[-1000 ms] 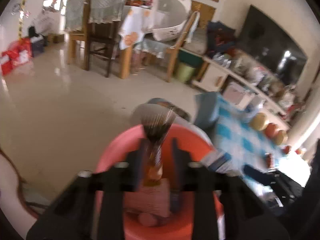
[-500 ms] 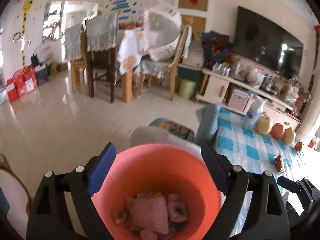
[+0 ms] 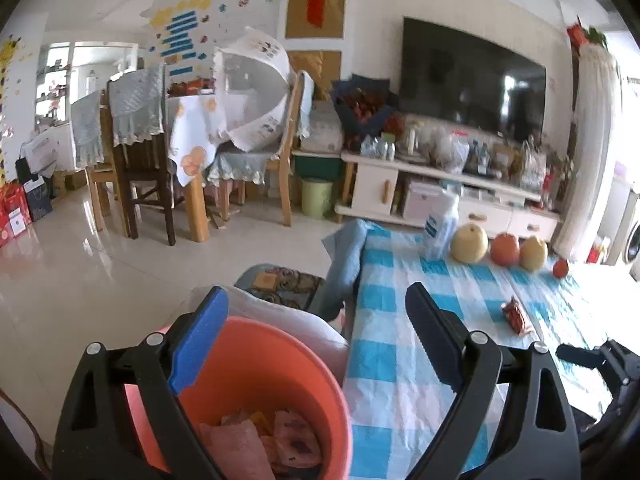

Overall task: Collect trash
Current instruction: 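Bring both open tools back over the table, then close left gripper on the white printed box while right grips the red packet, then lift the white printed box with the left gripper and turn it upright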

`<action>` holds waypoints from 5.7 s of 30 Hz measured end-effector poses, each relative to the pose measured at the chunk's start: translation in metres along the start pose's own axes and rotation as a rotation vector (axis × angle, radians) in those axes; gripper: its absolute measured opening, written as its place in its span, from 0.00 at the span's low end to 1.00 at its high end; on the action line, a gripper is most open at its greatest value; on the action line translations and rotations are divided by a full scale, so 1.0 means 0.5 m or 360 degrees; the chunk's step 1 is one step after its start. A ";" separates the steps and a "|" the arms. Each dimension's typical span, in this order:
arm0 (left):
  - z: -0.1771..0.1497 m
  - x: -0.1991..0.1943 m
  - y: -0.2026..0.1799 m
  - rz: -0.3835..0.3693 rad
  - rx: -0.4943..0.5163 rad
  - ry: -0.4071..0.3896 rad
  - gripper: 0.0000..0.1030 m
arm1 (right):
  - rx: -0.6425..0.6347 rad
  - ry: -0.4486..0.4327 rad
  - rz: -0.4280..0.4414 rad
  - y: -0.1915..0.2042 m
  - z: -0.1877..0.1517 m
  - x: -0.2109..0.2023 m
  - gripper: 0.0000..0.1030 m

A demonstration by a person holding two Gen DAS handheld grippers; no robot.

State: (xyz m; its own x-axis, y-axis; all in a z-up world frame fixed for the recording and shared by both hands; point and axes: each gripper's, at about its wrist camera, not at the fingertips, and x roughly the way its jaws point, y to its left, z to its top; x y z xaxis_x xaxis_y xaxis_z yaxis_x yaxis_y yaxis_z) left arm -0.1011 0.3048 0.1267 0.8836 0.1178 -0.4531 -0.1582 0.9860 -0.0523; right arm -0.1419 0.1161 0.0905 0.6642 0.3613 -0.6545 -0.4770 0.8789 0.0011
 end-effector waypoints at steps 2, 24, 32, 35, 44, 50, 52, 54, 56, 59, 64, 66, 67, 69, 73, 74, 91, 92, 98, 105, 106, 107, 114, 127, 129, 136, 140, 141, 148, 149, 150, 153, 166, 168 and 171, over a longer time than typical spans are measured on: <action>0.002 0.013 -0.023 0.0014 0.0035 0.0070 0.88 | 0.0018 0.0000 -0.0018 -0.018 -0.005 -0.008 0.95; -0.025 0.052 -0.200 -0.0248 0.0147 0.0171 0.88 | 0.0403 -0.0022 -0.0001 -0.207 -0.054 -0.092 0.95; -0.050 0.067 -0.285 -0.0350 0.0330 0.0213 0.88 | 0.0478 0.0013 -0.0014 -0.267 -0.086 -0.107 0.95; -0.059 0.071 -0.310 -0.0398 0.0374 0.0244 0.88 | 0.0518 -0.0009 -0.0044 -0.304 -0.095 -0.122 0.95; -0.089 0.062 -0.400 -0.0724 0.0459 0.0379 0.88 | 0.0674 -0.0043 -0.0130 -0.433 -0.128 -0.157 0.95; -0.148 0.042 -0.471 -0.0876 0.0414 0.0637 0.88 | 0.0726 -0.0041 -0.0212 -0.503 -0.147 -0.154 0.95; -0.168 0.029 -0.485 -0.0932 0.0320 0.0712 0.88 | 0.0735 -0.0034 -0.0235 -0.521 -0.148 -0.149 0.95; -0.186 0.010 -0.498 -0.0981 0.0225 0.0748 0.88 | 0.0751 -0.0034 -0.0225 -0.534 -0.143 -0.142 0.95; -0.206 -0.003 -0.523 -0.0945 0.0187 0.0768 0.88 | 0.0751 -0.0026 -0.0232 -0.539 -0.138 -0.134 0.95; -0.217 0.004 -0.560 -0.0870 0.0129 0.0775 0.88 | 0.0737 0.0000 -0.0220 -0.542 -0.127 -0.116 0.95; -0.209 0.033 -0.588 -0.0629 0.0138 0.0742 0.88 | 0.0641 0.0022 -0.0193 -0.528 -0.103 -0.089 0.95; -0.205 0.044 -0.594 -0.0547 0.0162 0.0728 0.88 | 0.0618 0.0035 -0.0188 -0.526 -0.097 -0.075 0.95; -0.205 0.048 -0.601 -0.0491 0.0200 0.0711 0.88 | 0.0619 0.0047 -0.0177 -0.527 -0.095 -0.065 0.95; -0.210 0.053 -0.614 -0.0379 0.0286 0.0693 0.88 | 0.0636 0.0068 -0.0148 -0.532 -0.092 -0.048 0.95; -0.215 0.054 -0.614 -0.0284 0.0349 0.0664 0.88 | 0.0676 0.0103 -0.0058 -0.544 -0.088 -0.010 0.95; -0.217 0.056 -0.613 -0.0245 0.0371 0.0653 0.88 | 0.0678 0.0115 -0.0040 -0.544 -0.086 0.001 0.95; -0.199 0.128 -0.476 -0.0113 0.0326 0.0754 0.88 | 0.0379 0.0272 0.0163 -0.436 -0.036 0.167 0.73; -0.194 0.122 -0.463 -0.0164 0.0260 0.0761 0.88 | 0.0359 0.0281 0.0161 -0.430 -0.033 0.176 0.73; -0.203 0.104 -0.457 -0.0235 0.0212 0.0823 0.88 | 0.0266 0.0284 0.0138 -0.404 -0.010 0.210 0.71; -0.224 0.107 -0.462 -0.0325 0.0153 0.0880 0.88 | 0.0148 0.0295 0.0044 -0.378 -0.002 0.231 0.57; -0.225 0.107 -0.462 -0.0332 0.0151 0.0875 0.88 | 0.0140 0.0294 0.0031 -0.377 -0.003 0.231 0.55; -0.227 0.109 -0.465 -0.0341 0.0161 0.0872 0.87 | 0.0136 0.0293 0.0020 -0.378 -0.002 0.231 0.50; -0.226 0.115 -0.473 -0.0384 0.0229 0.0806 0.72 | 0.0129 0.0290 0.0019 -0.385 -0.005 0.229 0.44; -0.210 0.136 -0.456 -0.0527 0.0147 0.0805 0.65 | 0.0265 0.0203 0.0072 -0.427 -0.006 0.171 0.41; -0.207 0.135 -0.455 -0.0546 0.0143 0.0799 0.64 | 0.0264 0.0183 0.0070 -0.424 -0.004 0.158 0.41; -0.185 0.130 -0.435 -0.0596 0.0103 0.0741 0.63 | 0.0185 0.0177 0.0039 -0.379 -0.017 0.129 0.40; -0.171 0.127 -0.415 -0.0607 0.0065 0.0707 0.63 | 0.0203 0.0177 0.0036 -0.361 -0.029 0.113 0.40; -0.169 0.126 -0.410 -0.0608 0.0057 0.0699 0.63 | 0.0212 0.0175 0.0036 -0.359 -0.031 0.111 0.40; -0.139 0.119 -0.355 -0.0600 -0.0028 0.0614 0.63 | 0.0247 0.0168 0.0028 -0.327 -0.046 0.092 0.40; -0.135 0.118 -0.347 -0.0599 -0.0041 0.0602 0.63 | 0.0240 0.0166 0.0028 -0.318 -0.048 0.090 0.40; -0.130 0.116 -0.337 -0.0598 -0.0059 0.0585 0.63 | 0.0226 0.0165 0.0027 -0.308 -0.049 0.087 0.40; -0.120 0.111 -0.315 -0.0609 -0.0102 0.0543 0.63 | 0.0205 0.0164 0.0027 -0.289 -0.052 0.081 0.40; -0.081 0.088 -0.232 -0.0636 -0.0275 0.0363 0.58 | 0.0247 0.0139 0.0087 -0.232 -0.072 0.017 0.40; -0.079 0.086 -0.227 -0.0635 -0.0282 0.0356 0.58 | 0.0248 0.0138 0.0086 -0.225 -0.076 0.010 0.40; -0.077 0.080 -0.222 -0.0630 -0.0270 0.0329 0.57 | 0.0226 0.0142 0.0069 -0.210 -0.082 0.002 0.40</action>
State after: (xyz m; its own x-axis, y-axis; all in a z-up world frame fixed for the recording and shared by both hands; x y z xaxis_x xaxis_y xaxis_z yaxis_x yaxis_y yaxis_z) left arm -0.0652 0.1955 0.0802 0.7870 -0.3057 -0.5358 0.0879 0.9153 -0.3931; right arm -0.1147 0.0115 0.0589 0.5882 0.3764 -0.7158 -0.4139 0.9005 0.1334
